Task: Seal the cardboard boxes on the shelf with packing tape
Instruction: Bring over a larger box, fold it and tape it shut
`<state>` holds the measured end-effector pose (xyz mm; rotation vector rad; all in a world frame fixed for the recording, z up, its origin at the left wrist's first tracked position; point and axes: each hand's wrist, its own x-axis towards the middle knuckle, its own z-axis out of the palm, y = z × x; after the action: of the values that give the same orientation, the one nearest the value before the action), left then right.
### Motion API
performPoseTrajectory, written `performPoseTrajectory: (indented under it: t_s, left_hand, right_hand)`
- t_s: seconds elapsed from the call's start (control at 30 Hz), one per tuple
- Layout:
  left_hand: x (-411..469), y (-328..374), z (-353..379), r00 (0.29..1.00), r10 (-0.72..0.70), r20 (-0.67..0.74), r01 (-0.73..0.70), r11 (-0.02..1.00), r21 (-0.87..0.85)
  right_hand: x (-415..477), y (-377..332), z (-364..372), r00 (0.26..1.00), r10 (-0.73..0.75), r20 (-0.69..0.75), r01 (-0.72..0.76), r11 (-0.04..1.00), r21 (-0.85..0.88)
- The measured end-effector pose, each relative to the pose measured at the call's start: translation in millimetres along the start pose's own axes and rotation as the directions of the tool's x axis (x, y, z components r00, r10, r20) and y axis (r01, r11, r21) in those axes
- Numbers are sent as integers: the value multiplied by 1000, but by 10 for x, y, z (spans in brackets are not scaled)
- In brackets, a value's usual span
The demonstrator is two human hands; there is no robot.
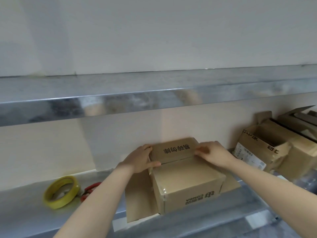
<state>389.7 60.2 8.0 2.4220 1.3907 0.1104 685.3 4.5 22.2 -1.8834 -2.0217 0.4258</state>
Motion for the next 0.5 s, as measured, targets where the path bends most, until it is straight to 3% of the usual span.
performPoseTrajectory:
  t_s: [0.07, 0.23, 0.43, 0.5]
  left_hand:
    - [-5, 25, 10, 1000, -1, 25, 2, 999, -36]
    - [-25, 139, 17, 994, -22, 106, 32, 995, -96]
    - [-26, 174, -12, 991, -44, 129, 48, 998, -34]
    - [-30, 176, -23, 991, -41, 127, 44, 999, -16]
  right_hand:
    - [127, 33, 2, 991, 79, -105, -68, 993, 100]
    - [344, 30, 110, 961, 170, 220, -173, 985, -4]
    - [105, 150, 185, 992, 121, 25, -121, 993, -9]
    - [-32, 170, 225, 997, 70, -28, -72, 993, -89]
